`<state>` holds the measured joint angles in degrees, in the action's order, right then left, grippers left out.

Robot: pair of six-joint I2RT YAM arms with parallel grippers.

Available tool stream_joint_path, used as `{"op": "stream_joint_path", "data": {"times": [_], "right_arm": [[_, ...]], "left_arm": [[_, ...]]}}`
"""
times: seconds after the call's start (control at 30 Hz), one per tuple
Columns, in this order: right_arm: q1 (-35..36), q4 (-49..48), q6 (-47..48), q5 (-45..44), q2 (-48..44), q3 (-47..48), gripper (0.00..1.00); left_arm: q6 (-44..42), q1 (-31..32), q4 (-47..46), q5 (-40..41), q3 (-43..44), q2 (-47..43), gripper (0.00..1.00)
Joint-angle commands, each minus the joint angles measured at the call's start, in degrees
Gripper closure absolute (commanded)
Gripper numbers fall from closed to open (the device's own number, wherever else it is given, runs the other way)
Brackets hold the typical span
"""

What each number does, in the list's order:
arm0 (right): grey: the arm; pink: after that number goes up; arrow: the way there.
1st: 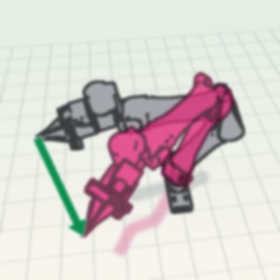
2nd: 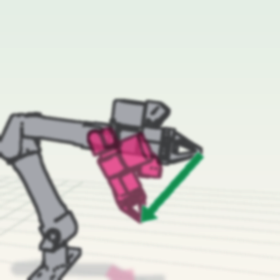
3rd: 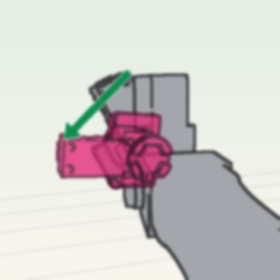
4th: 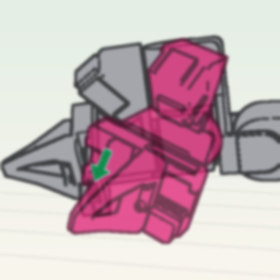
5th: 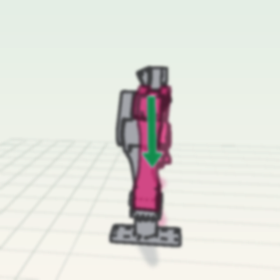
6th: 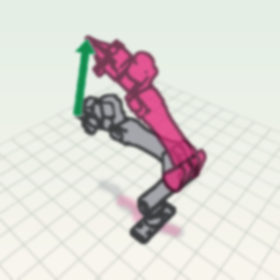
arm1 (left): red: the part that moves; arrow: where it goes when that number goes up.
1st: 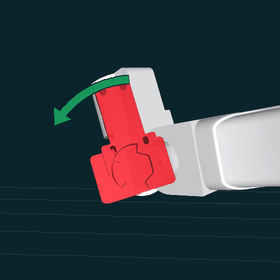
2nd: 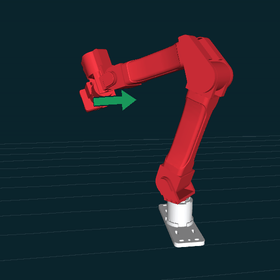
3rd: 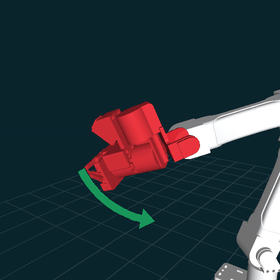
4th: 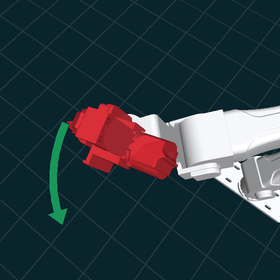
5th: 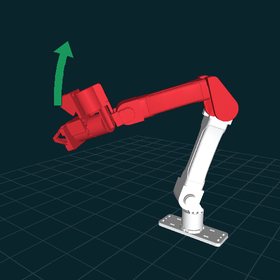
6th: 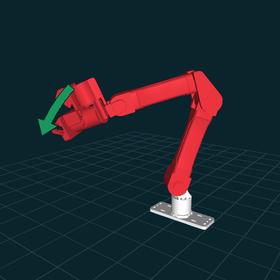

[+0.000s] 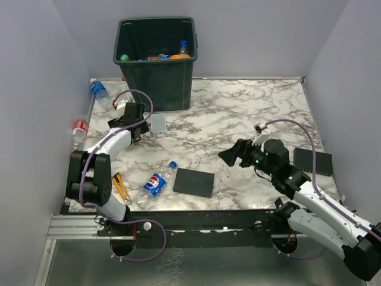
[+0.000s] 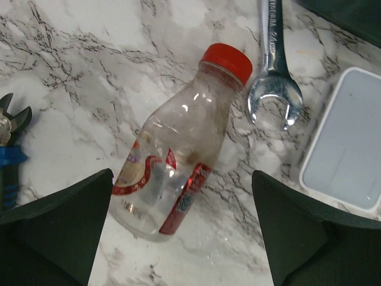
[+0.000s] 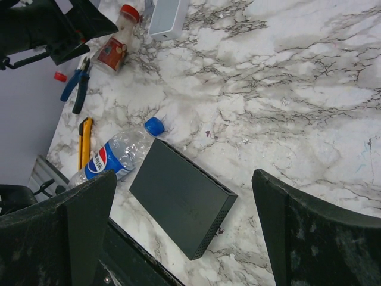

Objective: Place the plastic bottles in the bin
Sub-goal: Place the plastic bottle in the trash bin, then pick up the plastic bottle at the center of the board.

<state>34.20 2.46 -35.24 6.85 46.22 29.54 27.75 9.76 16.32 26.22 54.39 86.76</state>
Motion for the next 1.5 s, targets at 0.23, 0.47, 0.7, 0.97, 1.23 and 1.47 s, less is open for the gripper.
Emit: {"op": "stream_joint_path", "data": {"times": [0.23, 0.47, 0.7, 0.97, 1.23, 1.47], "right_arm": [[0.3, 3.3, 0.8, -3.6, -3.3, -1.0, 0.01], [0.3, 3.1, -0.1, -2.5, -2.0, -0.2, 0.01], [0.3, 3.3, 0.2, -2.0, -1.5, 0.4, 0.01], [0.2, 5.5, 1.7, -2.9, -2.3, 1.9, 0.01], [0.3, 7.1, 7.6, -0.4, -3.5, 8.3, 0.01], [0.3, 2.4, 9.8, 9.2, -3.3, 13.1, 0.02]], "left_arm": [[-2.2, -4.8, -3.0, 1.9, 2.2, 8.7, 0.02], [-0.9, -5.0, -6.3, -4.2, -1.8, 8.3, 0.16], [0.9, -5.0, -7.6, -8.1, -5.3, 7.7, 0.38], [3.2, -1.8, -8.2, -9.7, -8.9, -5.1, 0.72], [2.4, 18.4, -17.8, -9.1, -11.6, -29.3, 0.82], [-4.9, 33.8, -35.2, -21.7, -16.0, -35.9, 0.82]]}}
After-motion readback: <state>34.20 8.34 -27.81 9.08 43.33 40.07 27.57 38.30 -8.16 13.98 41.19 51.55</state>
